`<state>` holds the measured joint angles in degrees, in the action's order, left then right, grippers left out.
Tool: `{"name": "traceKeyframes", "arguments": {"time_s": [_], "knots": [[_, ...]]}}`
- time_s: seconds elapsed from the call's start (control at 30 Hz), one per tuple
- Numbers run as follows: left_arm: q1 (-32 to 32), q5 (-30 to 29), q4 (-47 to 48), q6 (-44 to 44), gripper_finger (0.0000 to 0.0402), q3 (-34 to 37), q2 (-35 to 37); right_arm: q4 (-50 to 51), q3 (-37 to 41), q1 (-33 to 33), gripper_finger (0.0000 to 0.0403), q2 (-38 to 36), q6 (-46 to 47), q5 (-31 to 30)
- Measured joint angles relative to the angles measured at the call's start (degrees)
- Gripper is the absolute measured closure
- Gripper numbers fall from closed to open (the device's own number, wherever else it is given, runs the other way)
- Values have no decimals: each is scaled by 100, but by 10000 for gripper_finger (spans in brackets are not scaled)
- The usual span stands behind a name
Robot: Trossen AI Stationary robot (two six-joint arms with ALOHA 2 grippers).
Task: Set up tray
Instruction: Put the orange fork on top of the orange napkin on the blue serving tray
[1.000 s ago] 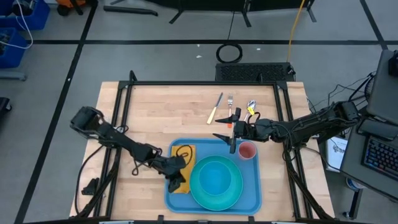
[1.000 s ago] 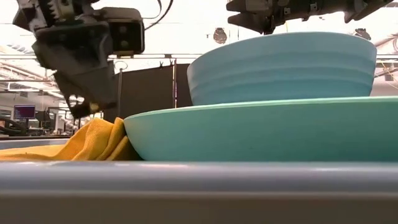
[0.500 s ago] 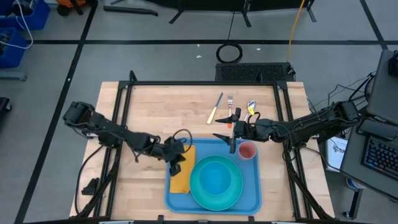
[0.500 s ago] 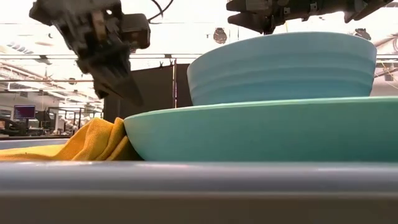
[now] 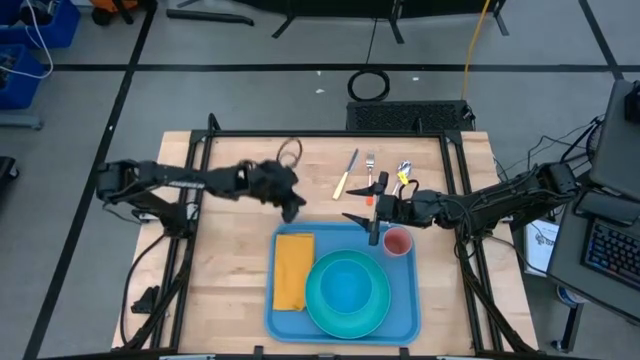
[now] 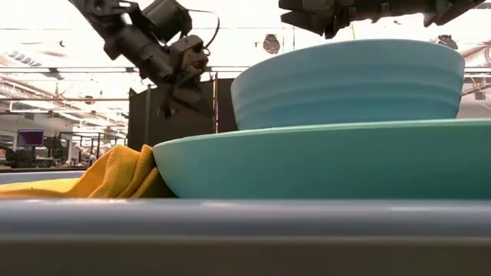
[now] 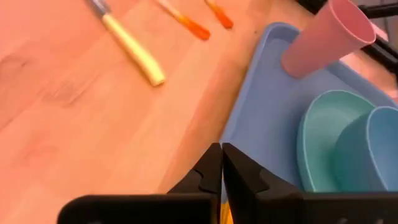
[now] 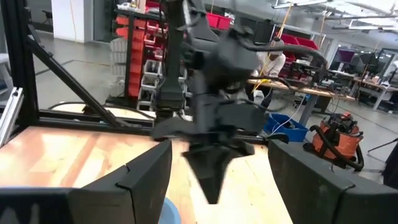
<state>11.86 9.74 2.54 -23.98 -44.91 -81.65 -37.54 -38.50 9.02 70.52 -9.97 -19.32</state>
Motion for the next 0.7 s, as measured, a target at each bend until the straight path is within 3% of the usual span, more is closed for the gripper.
{"name": "traceKeyframes", "arguments": {"time_s": [0.13,0.37,0.57,0.7], "knots": [[687,642,-380,30,398,3,-33,-71,0,-2,147,0,-135,-4],[1573,1578,-953,-71,376,7,-52,-125,0,-5,147,0,-112,-11],[1877,1481,-1036,12,377,7,-52,106,-2,-119,147,0,326,-56],[1876,1389,-1084,377,391,7,-32,524,-37,-280,147,0,551,-547]]}}
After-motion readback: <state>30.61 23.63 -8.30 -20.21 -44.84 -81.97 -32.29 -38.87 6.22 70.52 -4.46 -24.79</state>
